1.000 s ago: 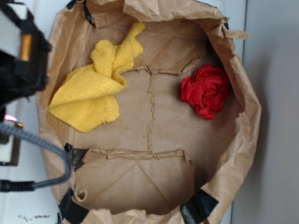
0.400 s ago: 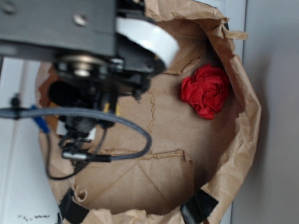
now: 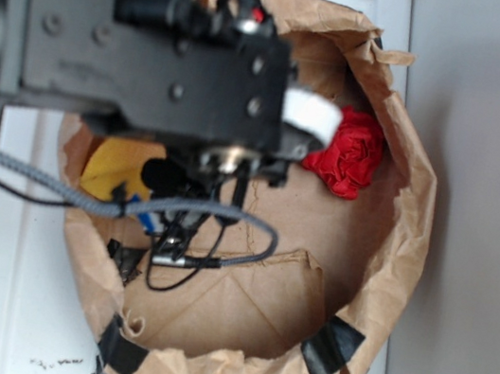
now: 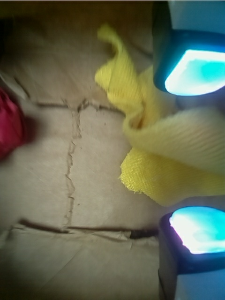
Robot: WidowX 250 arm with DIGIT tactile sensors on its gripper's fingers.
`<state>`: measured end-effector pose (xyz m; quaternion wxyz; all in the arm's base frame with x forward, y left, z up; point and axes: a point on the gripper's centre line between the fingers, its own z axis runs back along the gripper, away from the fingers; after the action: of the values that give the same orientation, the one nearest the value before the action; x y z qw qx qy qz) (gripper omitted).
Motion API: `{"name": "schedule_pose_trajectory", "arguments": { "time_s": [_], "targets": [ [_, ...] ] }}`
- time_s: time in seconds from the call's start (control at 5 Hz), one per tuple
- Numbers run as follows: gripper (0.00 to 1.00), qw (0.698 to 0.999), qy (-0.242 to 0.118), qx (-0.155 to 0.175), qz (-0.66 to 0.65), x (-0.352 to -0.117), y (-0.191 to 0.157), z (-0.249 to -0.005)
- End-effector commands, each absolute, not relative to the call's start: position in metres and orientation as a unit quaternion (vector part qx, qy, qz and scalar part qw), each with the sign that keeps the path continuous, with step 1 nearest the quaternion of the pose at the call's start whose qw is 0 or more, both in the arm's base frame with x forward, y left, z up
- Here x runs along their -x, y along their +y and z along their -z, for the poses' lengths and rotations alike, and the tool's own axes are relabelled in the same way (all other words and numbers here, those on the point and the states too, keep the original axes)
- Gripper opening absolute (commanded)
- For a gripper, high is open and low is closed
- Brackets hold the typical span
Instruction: Grab the yellow cloth.
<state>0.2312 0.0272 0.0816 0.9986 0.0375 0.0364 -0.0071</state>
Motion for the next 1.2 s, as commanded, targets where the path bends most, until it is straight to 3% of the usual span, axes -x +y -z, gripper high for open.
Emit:
{"name": "schedule_pose_trajectory", "arguments": {
  "time_s": [0.0,0.2,0.4,0.8,1.0],
  "targets": [
    [1.00,1.000,0.003,-0.026,0.001,-0.235,0.024,-0.034],
    [0.00,0.999,0.013,-0.031,0.013,-0.225,0.010,-0.028],
    [0.00,1.000,0.004,-0.007,0.009,-0.226,0.008,-0.057],
    [0.00,0.998,-0.057,0.029,-0.023,-0.257,0.030,-0.139],
    [0.00,0.996,-0.081,0.042,-0.025,-0.261,0.031,-0.170]
  ]
}}
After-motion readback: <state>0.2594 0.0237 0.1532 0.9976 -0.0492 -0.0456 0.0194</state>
